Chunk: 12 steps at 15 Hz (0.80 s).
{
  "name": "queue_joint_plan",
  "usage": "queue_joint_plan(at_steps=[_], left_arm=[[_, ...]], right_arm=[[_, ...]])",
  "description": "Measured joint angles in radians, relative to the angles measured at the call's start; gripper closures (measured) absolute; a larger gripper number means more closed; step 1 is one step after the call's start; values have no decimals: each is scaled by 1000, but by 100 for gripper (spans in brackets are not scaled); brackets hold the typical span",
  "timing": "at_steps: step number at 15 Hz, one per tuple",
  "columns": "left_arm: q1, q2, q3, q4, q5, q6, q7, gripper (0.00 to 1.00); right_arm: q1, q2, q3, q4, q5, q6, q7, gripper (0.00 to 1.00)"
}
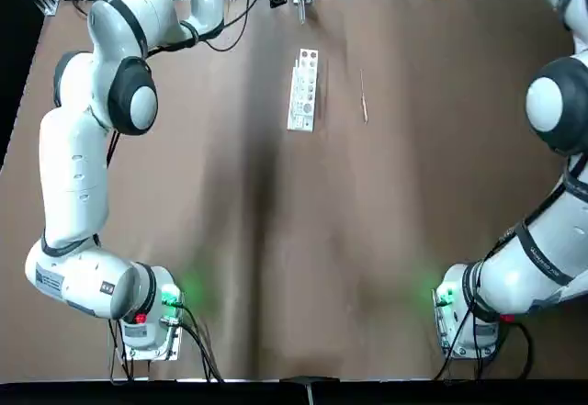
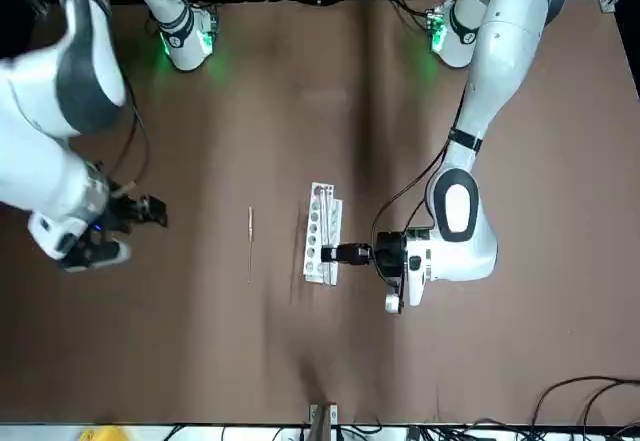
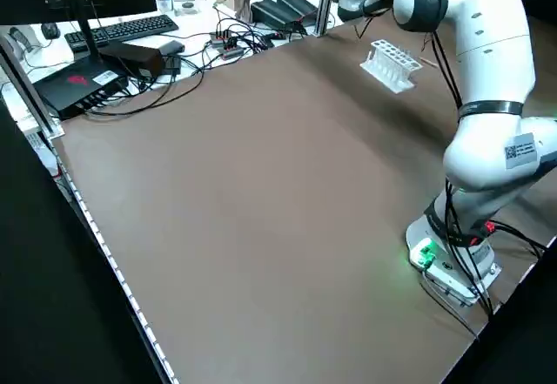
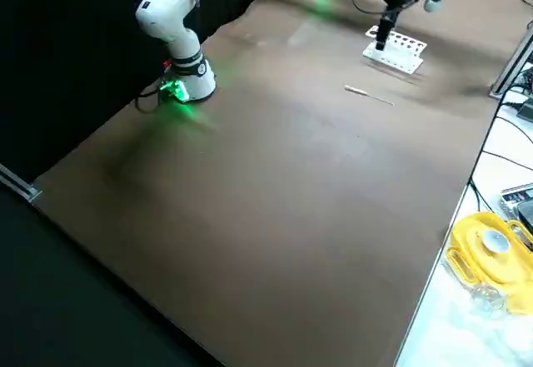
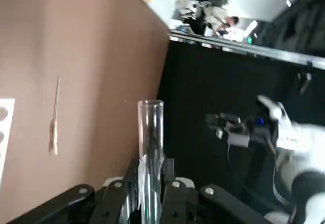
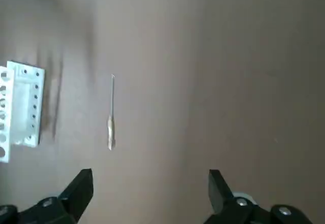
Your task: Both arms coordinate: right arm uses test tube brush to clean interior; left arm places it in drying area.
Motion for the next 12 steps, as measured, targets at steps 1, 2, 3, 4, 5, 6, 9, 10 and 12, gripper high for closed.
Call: queue_joint_plan(at_steps=[1,2,3,4,5,6,9,10,12], left_arm=[[1,0,0,-2,7,0,-100,77],[2,0,0,-6,16,0,-197,77],[4,0,0,-11,21,0,-277,77],[5,0,0,-16,22,-3,-344,77],[6,0,0,-21,24,-8,-407,77],[6,0,0,-25,31,-15,-463,77],[8,1,1,-35,53,-65,-597,77],[10,1,1,-40,54,-83,-647,77],[18,2,1,-50,54,-110,-784,77]], right_arm=[[-12,-23,-1,0,-6,-27,-1,0],[-22,-44,-1,-1,-8,-47,-2,0],[-32,-64,-2,-1,-9,-70,-2,0],[-41,-81,-2,-1,-9,-97,-2,0],[-51,-97,-2,-2,-9,-118,-2,0],[-60,-112,-2,-2,-9,-136,-2,0],[-70,-142,-3,-2,-14,-190,-2,0],[-71,-149,-4,-3,-16,-207,-2,0],[-78,-173,-4,-10,-31,-224,-2,0]])
